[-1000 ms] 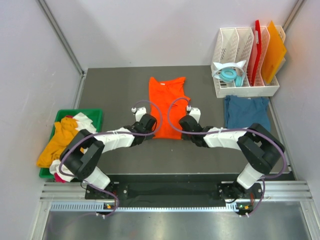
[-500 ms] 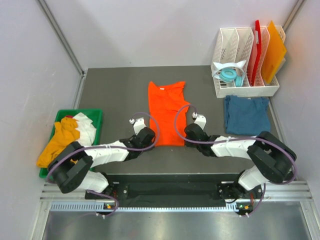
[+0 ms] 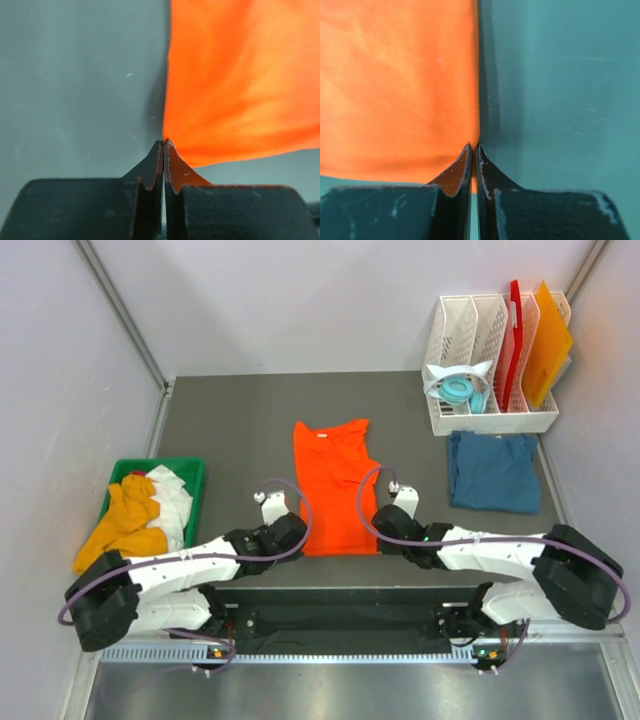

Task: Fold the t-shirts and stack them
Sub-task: Fold the long partially folded tshirt into a neat square

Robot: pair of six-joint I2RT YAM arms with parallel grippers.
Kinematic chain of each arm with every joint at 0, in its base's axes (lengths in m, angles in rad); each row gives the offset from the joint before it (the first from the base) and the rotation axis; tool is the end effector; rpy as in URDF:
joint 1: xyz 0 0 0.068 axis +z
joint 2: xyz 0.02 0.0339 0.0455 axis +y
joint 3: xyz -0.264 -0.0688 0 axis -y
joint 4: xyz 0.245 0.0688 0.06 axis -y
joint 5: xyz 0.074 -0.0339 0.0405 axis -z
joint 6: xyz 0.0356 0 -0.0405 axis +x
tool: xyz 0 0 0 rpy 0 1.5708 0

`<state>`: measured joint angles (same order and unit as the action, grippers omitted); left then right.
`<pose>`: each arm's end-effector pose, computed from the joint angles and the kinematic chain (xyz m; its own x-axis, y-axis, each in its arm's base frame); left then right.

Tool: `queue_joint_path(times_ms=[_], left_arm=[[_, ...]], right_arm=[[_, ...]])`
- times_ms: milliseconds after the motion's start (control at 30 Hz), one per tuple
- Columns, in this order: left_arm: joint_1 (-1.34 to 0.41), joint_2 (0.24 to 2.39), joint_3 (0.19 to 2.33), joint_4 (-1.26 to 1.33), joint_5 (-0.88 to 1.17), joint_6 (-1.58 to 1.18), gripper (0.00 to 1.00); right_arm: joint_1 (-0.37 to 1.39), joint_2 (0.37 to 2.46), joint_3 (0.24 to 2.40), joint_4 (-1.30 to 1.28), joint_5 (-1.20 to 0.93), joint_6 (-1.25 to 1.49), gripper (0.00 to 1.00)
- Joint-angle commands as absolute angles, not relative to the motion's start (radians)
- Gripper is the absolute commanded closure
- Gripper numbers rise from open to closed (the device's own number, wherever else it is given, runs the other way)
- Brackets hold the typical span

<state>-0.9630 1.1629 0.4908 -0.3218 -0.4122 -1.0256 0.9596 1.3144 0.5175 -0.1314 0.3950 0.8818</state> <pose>0.1273 -0.1581 0.1609 -0.7846 -0.2439 -0.5700 -0.0839 0.9527 -0.2922 0.1439 0.1815 0.1500 -0.7734 0.1377 -0.6187 -0.0418 0.9629 0.2666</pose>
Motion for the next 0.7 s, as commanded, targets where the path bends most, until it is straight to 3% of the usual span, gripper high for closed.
queue_joint_path(times_ms=[0,267,667], left_arm=[[-0.968,1.074,0.61,-0.469,-0.52,-0.994,1.0],[-0.959,1.109,0.773,-0.43,-0.692,-0.868,1.0],[-0.776,1.25,0.959,-0.315,-0.681,-0.689,1.0]], right_arm=[[0.96,1.229,0.598,-0.334,0.512,0.804,1.0],[0.887,1.273,0.773,-0.324,0.531,0.69,1.0],[0.72,1.462,1.078,-0.284,0.488,0.539,1.0]])
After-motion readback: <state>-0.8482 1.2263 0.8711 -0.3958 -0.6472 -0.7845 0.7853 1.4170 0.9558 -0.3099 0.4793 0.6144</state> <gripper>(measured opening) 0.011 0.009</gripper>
